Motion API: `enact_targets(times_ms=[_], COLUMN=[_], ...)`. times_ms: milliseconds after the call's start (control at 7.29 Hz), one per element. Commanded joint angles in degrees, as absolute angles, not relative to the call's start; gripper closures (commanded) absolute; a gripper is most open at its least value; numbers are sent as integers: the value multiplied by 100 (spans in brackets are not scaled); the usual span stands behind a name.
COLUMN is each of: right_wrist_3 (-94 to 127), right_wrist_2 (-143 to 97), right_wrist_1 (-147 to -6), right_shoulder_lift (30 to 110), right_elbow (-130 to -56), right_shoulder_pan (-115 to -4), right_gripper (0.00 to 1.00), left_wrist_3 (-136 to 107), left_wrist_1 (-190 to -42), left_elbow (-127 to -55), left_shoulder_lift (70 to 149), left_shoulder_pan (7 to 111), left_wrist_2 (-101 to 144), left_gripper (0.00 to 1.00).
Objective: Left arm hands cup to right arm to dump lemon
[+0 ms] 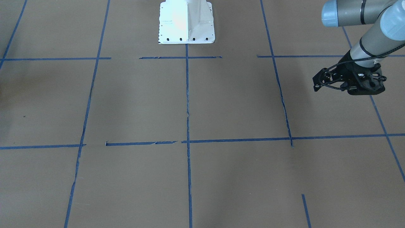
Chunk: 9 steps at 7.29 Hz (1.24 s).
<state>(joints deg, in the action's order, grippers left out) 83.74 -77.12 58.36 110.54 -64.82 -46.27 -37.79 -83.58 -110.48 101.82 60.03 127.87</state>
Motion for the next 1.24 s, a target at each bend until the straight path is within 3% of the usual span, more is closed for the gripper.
enact_targets(times_ms=[0,137,275,824,1098], right_wrist_3=[6723,6210,5848,4432,4307], right_wrist_2=[-9708,-10486,-10503,-10626,-10591], right_wrist_1=[4404,3281,2748,613,-163], right_shoulder_lift=[10987,10995,10969,9857,9049], right_elbow=[-7053,-7884,-8258,-8815,-8833], right_shoulder_pan=[-6194,-6736,-6741,-6059,-5601], right_gripper=[81,81,81,82,86], left_wrist_3=[-3814,-3884,-3885,-3885,-3972], left_wrist_1=[-8358,-8358,-8358,-8445,-8386], left_elbow=[-11048,-11048,-11039,-11065,-11048], left_shoulder_lift=[10178,10178,10178,10335,10842], left_shoulder_pan=[6003,6003,6003,5688,5406], left_wrist_2=[12788,12797,12797,12832,12797], left_gripper=[0,0,0,0,0])
